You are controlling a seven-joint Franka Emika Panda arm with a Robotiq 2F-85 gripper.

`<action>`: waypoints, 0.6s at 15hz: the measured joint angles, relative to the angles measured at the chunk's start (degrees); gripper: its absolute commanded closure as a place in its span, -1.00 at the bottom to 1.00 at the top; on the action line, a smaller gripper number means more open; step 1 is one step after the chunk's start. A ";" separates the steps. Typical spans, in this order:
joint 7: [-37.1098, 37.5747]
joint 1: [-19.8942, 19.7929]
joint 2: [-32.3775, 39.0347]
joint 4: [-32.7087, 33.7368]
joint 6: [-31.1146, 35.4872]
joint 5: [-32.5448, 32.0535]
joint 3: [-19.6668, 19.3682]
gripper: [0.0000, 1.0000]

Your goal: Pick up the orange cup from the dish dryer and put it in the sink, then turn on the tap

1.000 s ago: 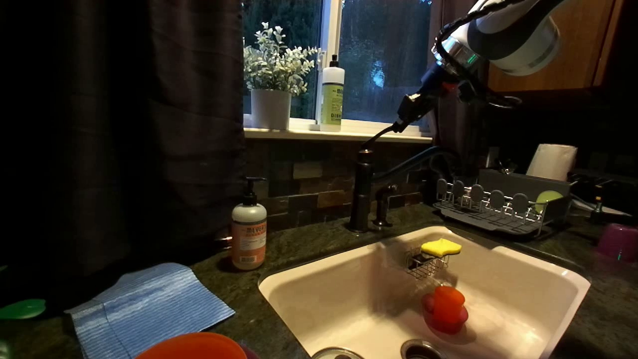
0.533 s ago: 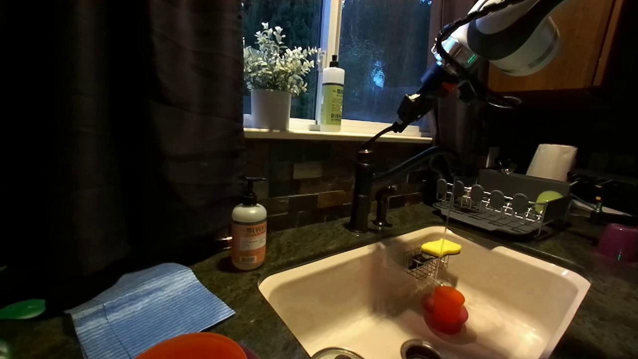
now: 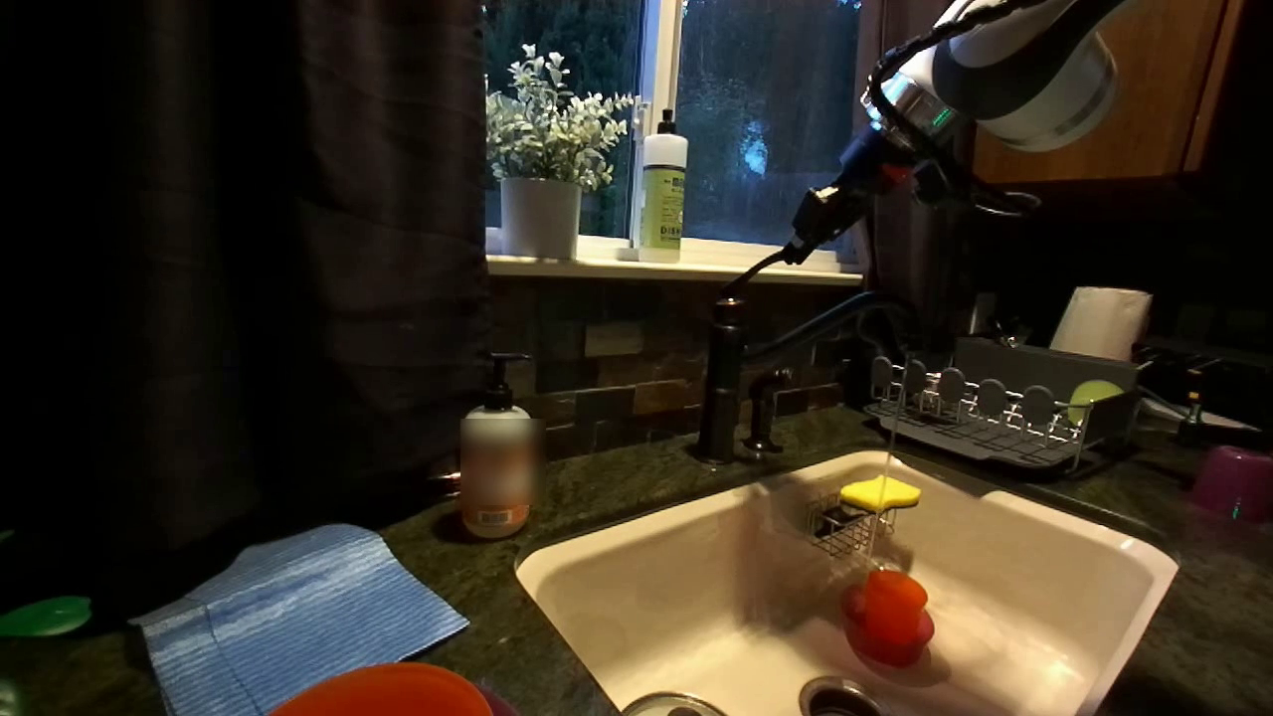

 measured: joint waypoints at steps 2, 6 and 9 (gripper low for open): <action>0.00 0.00 0.00 0.00 0.00 0.00 0.00 0.88; 0.09 -0.02 -0.01 -0.02 -0.04 0.00 0.02 0.88; 0.60 -0.33 -0.07 -0.10 -0.06 -0.15 0.35 0.88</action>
